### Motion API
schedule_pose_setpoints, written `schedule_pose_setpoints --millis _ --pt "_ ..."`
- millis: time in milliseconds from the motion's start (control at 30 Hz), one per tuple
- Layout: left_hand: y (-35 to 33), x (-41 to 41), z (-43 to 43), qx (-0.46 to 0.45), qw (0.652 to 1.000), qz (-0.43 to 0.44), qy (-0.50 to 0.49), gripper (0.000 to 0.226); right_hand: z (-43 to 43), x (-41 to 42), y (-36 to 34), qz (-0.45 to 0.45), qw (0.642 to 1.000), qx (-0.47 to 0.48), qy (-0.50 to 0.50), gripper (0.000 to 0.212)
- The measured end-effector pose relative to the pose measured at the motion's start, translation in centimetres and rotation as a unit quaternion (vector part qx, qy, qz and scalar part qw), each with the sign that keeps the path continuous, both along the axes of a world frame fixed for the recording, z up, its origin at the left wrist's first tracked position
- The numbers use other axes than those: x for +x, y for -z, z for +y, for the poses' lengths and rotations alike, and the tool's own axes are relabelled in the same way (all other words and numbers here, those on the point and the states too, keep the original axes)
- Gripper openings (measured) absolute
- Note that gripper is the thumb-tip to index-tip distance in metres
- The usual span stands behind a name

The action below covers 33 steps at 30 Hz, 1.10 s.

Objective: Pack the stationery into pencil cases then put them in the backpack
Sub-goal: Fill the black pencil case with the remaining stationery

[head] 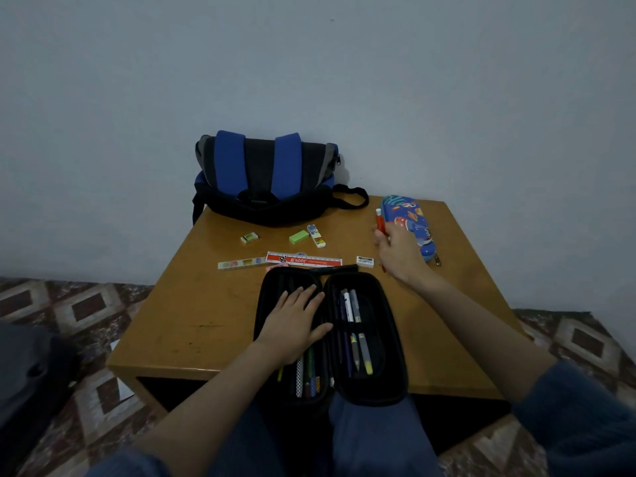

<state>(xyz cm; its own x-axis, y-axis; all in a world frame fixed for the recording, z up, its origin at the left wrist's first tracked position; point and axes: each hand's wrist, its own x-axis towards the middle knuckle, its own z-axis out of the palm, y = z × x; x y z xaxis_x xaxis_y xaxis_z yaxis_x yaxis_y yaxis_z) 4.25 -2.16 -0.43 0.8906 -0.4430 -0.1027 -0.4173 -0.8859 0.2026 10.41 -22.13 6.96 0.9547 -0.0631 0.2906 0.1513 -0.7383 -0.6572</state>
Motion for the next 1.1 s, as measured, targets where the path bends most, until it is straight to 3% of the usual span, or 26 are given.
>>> schedule_pose_setpoints --millis 167,333,533,833,1100 --pt "-0.8 -0.3 -0.4 -0.037 0.999 -0.020 0.030 0.065 -0.3 -0.8 -0.2 0.043 0.999 -0.023 -0.007 0.029" --pt "-0.1 -0.5 -1.4 -0.046 0.998 0.020 0.043 0.067 -0.6 -0.9 0.8 0.079 0.996 -0.032 -0.020 0.023" --pt "1.1 -0.3 -1.6 -0.036 0.999 0.011 0.028 0.067 -0.7 -0.8 1.9 0.119 0.991 0.047 -0.029 0.055" --pt "1.2 -0.5 -1.6 -0.038 0.999 -0.003 0.024 0.067 -0.1 0.1 2.3 0.156 0.984 0.079 -0.025 0.049" --pt "1.4 -0.5 -1.6 -0.050 0.999 0.001 0.020 0.067 -0.3 0.1 3.0 0.253 0.965 0.062 -0.036 0.047"
